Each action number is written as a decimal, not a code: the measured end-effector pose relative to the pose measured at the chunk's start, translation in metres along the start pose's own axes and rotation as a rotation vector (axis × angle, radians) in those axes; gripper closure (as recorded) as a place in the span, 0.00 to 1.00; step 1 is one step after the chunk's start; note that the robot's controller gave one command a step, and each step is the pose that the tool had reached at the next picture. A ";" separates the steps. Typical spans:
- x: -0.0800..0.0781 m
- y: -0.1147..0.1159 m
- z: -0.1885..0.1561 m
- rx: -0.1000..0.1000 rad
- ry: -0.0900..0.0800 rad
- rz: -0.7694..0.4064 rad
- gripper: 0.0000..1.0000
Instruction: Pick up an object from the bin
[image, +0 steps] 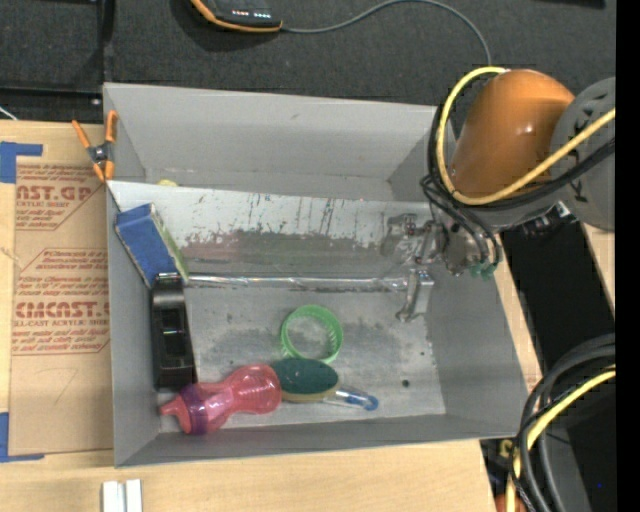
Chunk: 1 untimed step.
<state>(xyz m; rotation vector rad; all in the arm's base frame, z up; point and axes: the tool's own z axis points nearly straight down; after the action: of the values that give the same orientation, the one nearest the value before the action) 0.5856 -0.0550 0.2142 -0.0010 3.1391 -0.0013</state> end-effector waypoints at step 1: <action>0.000 0.000 0.000 0.000 0.000 0.000 0.00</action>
Offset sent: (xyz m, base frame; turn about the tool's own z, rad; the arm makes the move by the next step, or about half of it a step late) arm -0.0140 0.0060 -0.0922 0.0989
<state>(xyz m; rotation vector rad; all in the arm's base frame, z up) 0.5856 -0.0550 0.2142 -0.0012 3.1391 -0.0014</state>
